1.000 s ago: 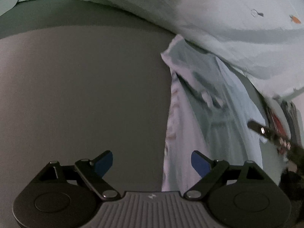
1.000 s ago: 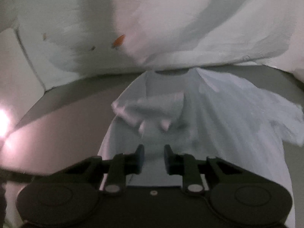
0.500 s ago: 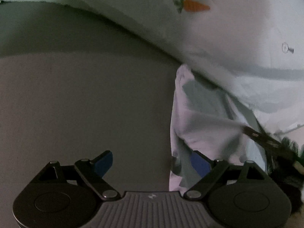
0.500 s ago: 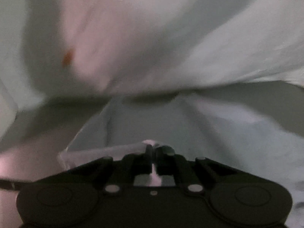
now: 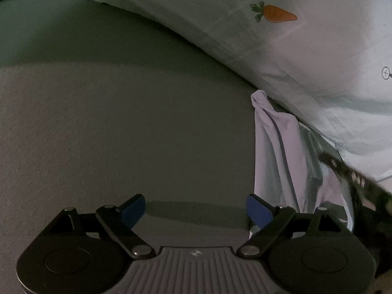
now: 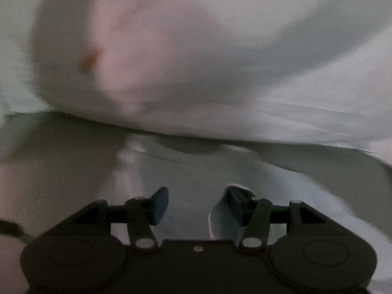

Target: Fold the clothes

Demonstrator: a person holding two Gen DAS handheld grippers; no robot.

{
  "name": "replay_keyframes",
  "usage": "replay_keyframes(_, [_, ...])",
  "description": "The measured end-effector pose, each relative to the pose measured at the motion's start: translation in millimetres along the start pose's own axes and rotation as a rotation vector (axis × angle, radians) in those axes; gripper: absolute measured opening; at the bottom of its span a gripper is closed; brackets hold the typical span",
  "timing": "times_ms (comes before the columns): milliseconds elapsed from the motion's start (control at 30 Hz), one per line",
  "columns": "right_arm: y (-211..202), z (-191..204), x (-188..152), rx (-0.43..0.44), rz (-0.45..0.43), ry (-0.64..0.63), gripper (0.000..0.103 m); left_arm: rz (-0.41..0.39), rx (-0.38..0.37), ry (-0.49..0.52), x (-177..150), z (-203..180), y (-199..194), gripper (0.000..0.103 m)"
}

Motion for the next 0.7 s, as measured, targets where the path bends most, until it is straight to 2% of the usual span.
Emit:
replay_keyframes(67, [18,20,18,0.104,-0.031,-0.039,0.058,-0.002,-0.004,0.009,0,4,-3,0.090])
replay_keyframes(133, [34,33,30,0.104,-0.033,-0.101,0.058,-0.001,-0.008,0.012,0,7,-3,0.090])
replay_keyframes(167, [46,37,34,0.097,-0.005,-0.138,0.053,-0.001,-0.009,0.010,0,7,-2,0.090])
replay_keyframes(200, [58,39,35,0.098,0.040,-0.166,0.043,0.000,-0.009,0.006,1,7,0,0.090])
replay_keyframes(233, [67,41,36,0.105,0.083,-0.190,0.014,0.000,-0.009,0.002,1,9,0,0.090])
replay_keyframes(267, [69,44,37,0.121,0.089,-0.208,0.009,0.000,-0.009,-0.001,1,10,0,0.090])
replay_keyframes(367, [63,46,42,0.165,0.070,-0.217,0.006,-0.005,-0.010,-0.023,2,15,-2,0.090])
replay_keyframes(400, [60,42,44,0.185,0.063,-0.178,0.006,-0.005,-0.014,-0.034,2,17,-3,0.090])
replay_keyframes(500, [55,29,56,0.302,0.000,-0.002,0.005,-0.005,-0.033,-0.072,5,24,-7,0.090])
replay_keyframes(567, [52,17,63,0.435,-0.088,0.206,0.005,-0.020,-0.020,-0.070,7,26,-10,0.090])
replay_keyframes(633, [63,11,63,0.477,-0.106,0.338,0.006,-0.033,-0.006,-0.068,10,28,-12,0.090])
replay_keyframes(700, [81,24,62,0.423,-0.030,0.251,0.013,-0.037,0.005,-0.059,12,28,-12,0.090])
Point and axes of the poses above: each gripper's, at about its wrist camera, not at the fingertips, and y roughly the way its jaws point, z to its left, x to its top, the point moved 5 cm from there along y, roughly the way its jaws point, and after that the axes turned 15 degrees about -y, right-handed, at the moved point
